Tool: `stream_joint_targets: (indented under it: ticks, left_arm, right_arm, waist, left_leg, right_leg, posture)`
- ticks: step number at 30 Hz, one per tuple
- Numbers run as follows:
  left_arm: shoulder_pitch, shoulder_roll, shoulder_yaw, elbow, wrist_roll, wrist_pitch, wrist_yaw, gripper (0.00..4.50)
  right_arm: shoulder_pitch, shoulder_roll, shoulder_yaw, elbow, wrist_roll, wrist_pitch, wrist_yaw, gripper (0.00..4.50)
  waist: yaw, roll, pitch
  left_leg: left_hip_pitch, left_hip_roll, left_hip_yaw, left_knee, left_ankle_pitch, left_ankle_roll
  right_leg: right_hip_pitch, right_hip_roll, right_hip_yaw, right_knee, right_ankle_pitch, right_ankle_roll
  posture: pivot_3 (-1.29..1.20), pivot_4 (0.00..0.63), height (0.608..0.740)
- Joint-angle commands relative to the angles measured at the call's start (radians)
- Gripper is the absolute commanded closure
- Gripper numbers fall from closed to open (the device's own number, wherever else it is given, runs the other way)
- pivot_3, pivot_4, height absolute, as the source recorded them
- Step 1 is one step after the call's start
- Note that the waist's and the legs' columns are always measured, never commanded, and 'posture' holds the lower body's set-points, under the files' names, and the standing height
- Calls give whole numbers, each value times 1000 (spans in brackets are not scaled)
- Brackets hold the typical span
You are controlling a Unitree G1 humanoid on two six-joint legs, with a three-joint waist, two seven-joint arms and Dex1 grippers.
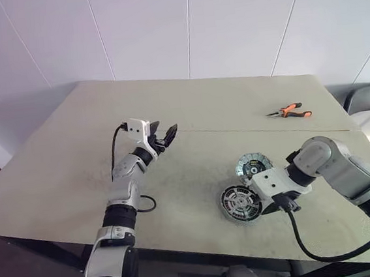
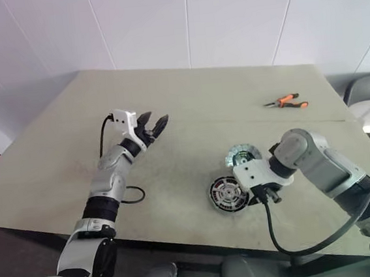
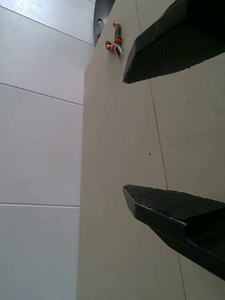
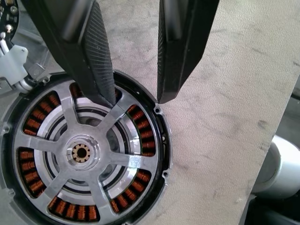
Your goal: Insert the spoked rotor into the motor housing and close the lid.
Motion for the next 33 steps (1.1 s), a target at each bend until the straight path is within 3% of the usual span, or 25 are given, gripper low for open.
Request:
stream_joint_targets:
  ticks: [1,5,15,26,33]
  left_arm:
    - [-19,3,7,-27,-6,-15,2,833]
    - [-19,4,8,-29,-7,-14,4,833]
    - [-16,6,8,-33,-6,-12,9,833]
    - [-19,10,5,-25,-3,-13,7,833]
    - [-22,12,6,-22,-2,-14,10,833]
  right_arm:
    - [32,1,-5,-19,-7,6,-17,3324]
    - [40,3,-21,-25,-9,-2,-27,4298]
    - [37,16,-39,-17,-19,-14,-65,4298]
    - [-147,164,-67,111,-54,1,-218,4298]
    - [-155,220,-33,175,-103,-45,-282,4298]
  waist:
    - [4,0,0]
    - [7,0,0]
    - [7,0,0]
    - [2,1,3]
    - [9,1,3]
  left_leg:
    - [1,0,0,0,0,0]
    - [0,0,0,0,0,0]
    - [-1,-1,-1,0,0,0]
    - [3,0,1,1,1,-1]
    - [-8,-2,1,-1,1,-2]
  right_leg:
    - [1,0,0,0,0,1]
    - [1,0,0,0,-1,2]
    - [1,-1,0,-2,1,0]
    - [-2,-1,0,0,2,0]
    - [-14,-3,0,-1,7,-2]
  posture:
    - [0,0,740]
    - [0,0,740]
    - [0,0,740]
    - [0,0,740]
    - [0,0,740]
